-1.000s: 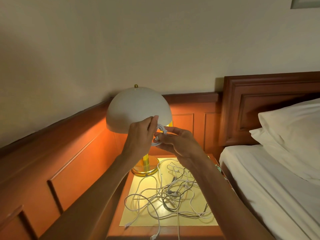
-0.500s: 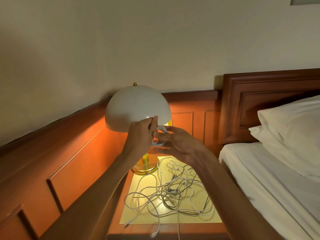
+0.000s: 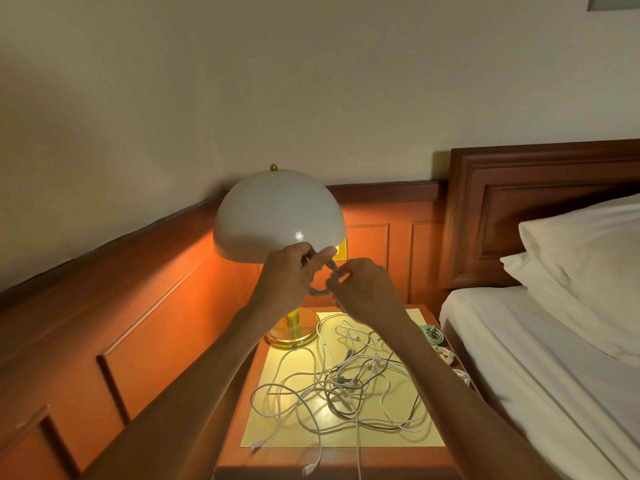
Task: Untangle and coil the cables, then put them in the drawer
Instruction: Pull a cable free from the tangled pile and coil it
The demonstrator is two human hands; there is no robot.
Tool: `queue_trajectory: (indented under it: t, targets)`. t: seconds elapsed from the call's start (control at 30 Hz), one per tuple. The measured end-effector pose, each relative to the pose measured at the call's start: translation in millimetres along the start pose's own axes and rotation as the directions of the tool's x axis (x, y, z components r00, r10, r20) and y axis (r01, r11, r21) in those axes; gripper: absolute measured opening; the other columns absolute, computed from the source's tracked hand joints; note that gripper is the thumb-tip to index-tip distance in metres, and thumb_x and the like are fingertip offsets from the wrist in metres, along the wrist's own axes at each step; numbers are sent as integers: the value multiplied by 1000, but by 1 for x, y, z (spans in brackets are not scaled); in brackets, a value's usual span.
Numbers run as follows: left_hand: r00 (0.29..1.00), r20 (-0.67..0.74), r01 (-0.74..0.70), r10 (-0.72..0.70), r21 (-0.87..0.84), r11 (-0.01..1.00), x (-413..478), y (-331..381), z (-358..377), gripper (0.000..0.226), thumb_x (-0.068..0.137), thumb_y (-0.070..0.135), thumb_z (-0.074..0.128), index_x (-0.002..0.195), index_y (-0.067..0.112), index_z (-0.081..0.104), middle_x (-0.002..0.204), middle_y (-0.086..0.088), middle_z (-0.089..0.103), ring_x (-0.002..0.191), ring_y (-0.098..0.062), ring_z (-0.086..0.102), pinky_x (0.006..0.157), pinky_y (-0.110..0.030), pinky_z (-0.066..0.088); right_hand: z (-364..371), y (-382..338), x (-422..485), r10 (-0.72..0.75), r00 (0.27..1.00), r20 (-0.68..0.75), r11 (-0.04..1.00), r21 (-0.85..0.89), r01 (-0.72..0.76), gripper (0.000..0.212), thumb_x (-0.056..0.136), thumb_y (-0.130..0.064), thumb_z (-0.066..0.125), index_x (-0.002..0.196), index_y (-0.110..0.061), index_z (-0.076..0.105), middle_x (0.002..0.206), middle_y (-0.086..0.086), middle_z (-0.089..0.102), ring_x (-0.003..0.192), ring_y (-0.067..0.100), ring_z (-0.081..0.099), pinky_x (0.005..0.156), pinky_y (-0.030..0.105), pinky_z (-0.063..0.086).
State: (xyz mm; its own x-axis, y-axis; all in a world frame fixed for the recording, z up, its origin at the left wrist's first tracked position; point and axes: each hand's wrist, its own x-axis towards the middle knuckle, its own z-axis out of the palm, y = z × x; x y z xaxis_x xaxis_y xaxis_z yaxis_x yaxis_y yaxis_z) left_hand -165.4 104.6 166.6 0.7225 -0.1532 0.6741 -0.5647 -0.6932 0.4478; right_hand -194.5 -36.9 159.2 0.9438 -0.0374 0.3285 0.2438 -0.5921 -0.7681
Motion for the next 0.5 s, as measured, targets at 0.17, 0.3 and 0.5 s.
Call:
queue_trajectory:
  t: [0.17, 0.3, 0.5]
  targets:
    - [969, 189, 178, -162, -71, 981, 3, -3, 8, 29, 94, 41, 60, 83, 14, 65, 61, 3, 62, 46, -11, 66, 44, -18, 49, 18, 5, 0, -69, 997, 45, 876, -476, 82, 32, 98, -8, 55, 129, -4, 54, 122, 11, 60, 107, 22, 58, 72, 25, 38]
    - [967, 177, 165, -182, 103, 981, 8, -4, 23, 28, 98, 34, 56, 77, 17, 62, 58, 11, 57, 46, -3, 59, 46, -10, 38, 32, 9, -4, -50, 998, -26, 861, -507, 29, 33, 100, -20, 55, 130, -6, 50, 121, 9, 61, 110, 25, 61, 78, 28, 46]
    - [905, 357, 180, -232, 174, 968, 16, -24, 26, 36, 101, 35, 48, 91, 6, 66, 76, -4, 66, 70, -19, 65, 67, -27, 46, 41, 29, 2, -185, 980, 67, 724, -666, 182, 32, 100, -12, 53, 130, -1, 51, 116, 12, 64, 100, 26, 68, 73, 31, 53]
